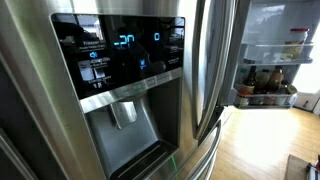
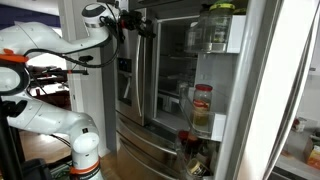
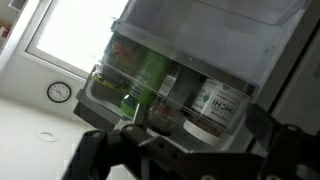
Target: Move the green bottle to the top compartment of the fridge door
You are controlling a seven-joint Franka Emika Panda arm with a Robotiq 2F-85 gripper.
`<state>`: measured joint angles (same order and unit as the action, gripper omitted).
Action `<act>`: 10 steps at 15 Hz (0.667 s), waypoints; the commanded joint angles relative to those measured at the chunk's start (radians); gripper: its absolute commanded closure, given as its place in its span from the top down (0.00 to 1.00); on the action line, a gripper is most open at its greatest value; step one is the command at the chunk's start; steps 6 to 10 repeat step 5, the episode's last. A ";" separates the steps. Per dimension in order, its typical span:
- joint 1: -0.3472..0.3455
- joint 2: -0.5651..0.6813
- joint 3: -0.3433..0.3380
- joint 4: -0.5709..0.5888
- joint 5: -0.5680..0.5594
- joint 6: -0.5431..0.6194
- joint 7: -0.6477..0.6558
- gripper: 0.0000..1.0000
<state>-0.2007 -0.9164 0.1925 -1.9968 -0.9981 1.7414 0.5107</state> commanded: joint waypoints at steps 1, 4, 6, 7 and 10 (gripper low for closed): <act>0.051 -0.020 0.013 -0.034 -0.040 0.002 0.048 1.00; 0.064 0.006 0.016 0.000 -0.039 -0.022 0.038 1.00; 0.070 0.006 0.020 0.000 -0.041 -0.022 0.044 1.00; 0.070 0.006 0.020 0.000 -0.041 -0.022 0.044 1.00; 0.070 0.006 0.020 0.000 -0.041 -0.022 0.044 1.00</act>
